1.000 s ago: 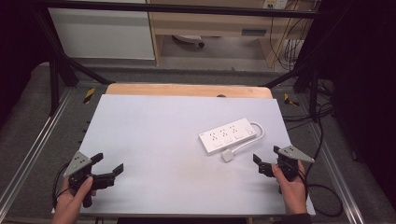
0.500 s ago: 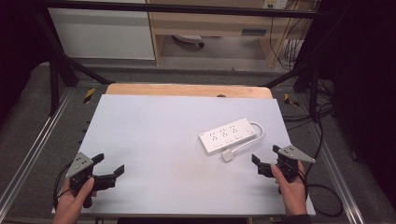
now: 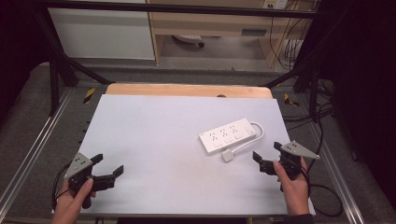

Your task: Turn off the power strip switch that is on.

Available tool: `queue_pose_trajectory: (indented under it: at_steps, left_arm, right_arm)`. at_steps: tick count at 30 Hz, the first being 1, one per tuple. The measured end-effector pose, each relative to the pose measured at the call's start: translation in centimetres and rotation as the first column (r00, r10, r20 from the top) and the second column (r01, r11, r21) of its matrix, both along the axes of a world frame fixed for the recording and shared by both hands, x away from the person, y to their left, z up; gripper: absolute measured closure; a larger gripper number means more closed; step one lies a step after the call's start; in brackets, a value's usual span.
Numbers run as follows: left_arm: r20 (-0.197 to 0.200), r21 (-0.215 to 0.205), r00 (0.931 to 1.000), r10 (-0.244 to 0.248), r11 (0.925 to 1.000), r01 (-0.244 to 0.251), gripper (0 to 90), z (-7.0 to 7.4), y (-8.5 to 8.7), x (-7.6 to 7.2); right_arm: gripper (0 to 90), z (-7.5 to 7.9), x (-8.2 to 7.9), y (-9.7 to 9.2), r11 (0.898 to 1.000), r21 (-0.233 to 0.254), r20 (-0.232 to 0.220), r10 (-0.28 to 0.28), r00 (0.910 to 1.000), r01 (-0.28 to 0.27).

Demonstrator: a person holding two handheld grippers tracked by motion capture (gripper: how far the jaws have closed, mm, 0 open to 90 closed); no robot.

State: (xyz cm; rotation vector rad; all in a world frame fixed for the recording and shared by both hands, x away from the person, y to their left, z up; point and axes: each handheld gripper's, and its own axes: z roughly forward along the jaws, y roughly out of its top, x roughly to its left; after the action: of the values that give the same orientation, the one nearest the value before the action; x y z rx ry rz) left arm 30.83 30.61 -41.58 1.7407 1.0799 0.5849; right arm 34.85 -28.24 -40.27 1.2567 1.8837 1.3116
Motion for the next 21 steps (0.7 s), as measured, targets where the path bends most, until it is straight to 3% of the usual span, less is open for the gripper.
queue_pose_trajectory:
  at_steps: [8, 21]
  left_arm:
    - [-0.007, 0.013, 1.0000, -0.001, 0.9999, 0.001, 5.7, -0.1, 0.0, 0.0]
    - [-0.010, 0.020, 0.9999, 0.004, 0.9998, -0.004, 5.7, -0.1, -0.1, 0.0]
  right_arm:
    - [3.4, 0.8, -0.3, 0.2, 1.000, 0.009, 0.021, 0.006, 0.9998, -0.006]
    - [3.1, 3.8, 1.7, 1.6, 0.999, 0.008, 0.077, 0.033, 0.9965, -0.034]
